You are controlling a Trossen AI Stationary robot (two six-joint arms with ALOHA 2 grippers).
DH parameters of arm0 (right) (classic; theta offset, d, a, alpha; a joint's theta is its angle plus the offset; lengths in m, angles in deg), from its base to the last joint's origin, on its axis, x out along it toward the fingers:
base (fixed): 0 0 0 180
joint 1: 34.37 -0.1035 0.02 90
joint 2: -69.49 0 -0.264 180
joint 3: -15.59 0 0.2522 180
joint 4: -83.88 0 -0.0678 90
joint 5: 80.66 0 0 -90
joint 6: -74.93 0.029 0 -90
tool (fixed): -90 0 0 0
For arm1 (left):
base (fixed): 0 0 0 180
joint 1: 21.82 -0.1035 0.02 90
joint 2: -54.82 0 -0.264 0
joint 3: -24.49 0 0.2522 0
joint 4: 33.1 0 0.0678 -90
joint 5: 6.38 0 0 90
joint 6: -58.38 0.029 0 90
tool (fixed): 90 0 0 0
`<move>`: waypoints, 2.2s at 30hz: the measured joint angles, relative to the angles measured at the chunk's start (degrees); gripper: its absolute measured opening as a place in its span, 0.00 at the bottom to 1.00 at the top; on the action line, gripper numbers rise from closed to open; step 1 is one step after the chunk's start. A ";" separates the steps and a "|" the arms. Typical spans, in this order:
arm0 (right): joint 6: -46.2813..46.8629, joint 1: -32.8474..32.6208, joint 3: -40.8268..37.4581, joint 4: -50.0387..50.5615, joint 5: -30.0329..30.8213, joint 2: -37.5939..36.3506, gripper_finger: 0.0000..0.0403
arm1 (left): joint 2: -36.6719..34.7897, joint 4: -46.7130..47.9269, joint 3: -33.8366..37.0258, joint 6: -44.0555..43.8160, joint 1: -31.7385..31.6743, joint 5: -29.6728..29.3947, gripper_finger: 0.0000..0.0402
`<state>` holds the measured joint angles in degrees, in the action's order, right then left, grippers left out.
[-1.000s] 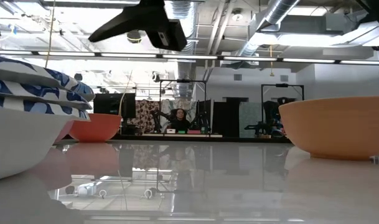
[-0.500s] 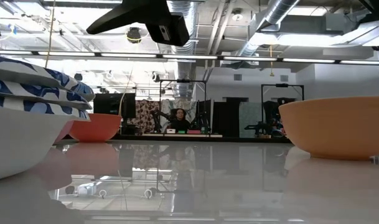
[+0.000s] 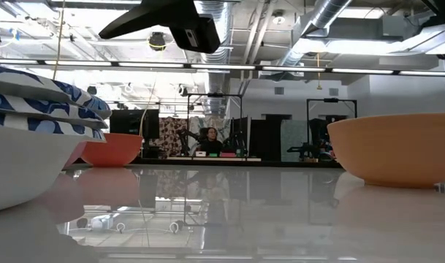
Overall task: Nest bowls inside each other
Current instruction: Stack the green bowl on top of the striped bowl
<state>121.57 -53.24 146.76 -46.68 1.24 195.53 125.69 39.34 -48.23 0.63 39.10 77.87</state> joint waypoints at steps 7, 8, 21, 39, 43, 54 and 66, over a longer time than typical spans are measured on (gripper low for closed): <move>-0.03 -0.33 0.00 -0.15 0.42 0.00 0.55 | -0.04 -3.81 7.43 -2.11 -2.40 2.76 0.65; -0.02 -0.35 0.00 -0.15 0.42 0.00 0.55 | -0.04 -4.42 8.56 -2.16 -2.55 3.13 0.65; -0.10 -1.01 0.00 -0.13 0.44 0.02 0.55 | -0.06 -13.52 16.71 -4.57 -2.59 9.04 0.53; -0.61 -0.94 -0.02 -0.13 0.68 0.02 0.55 | -0.06 -12.75 16.66 -11.41 -2.59 8.01 0.00; -0.60 -0.92 -0.02 -0.14 1.58 0.02 0.55 | -0.06 -12.75 16.66 -17.39 -2.57 4.53 0.00; -0.15 -0.46 -0.04 -1.85 3.69 0.02 0.55 | -0.89 -12.15 15.74 -24.61 -2.59 0.57 0.00; 0.02 -0.44 -0.04 -5.09 11.27 0.07 0.55 | -3.82 16.27 2.58 -42.53 -2.68 -12.90 0.00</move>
<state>121.58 -53.68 146.71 -51.77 12.51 195.59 121.88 55.61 -45.66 -41.91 36.42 64.97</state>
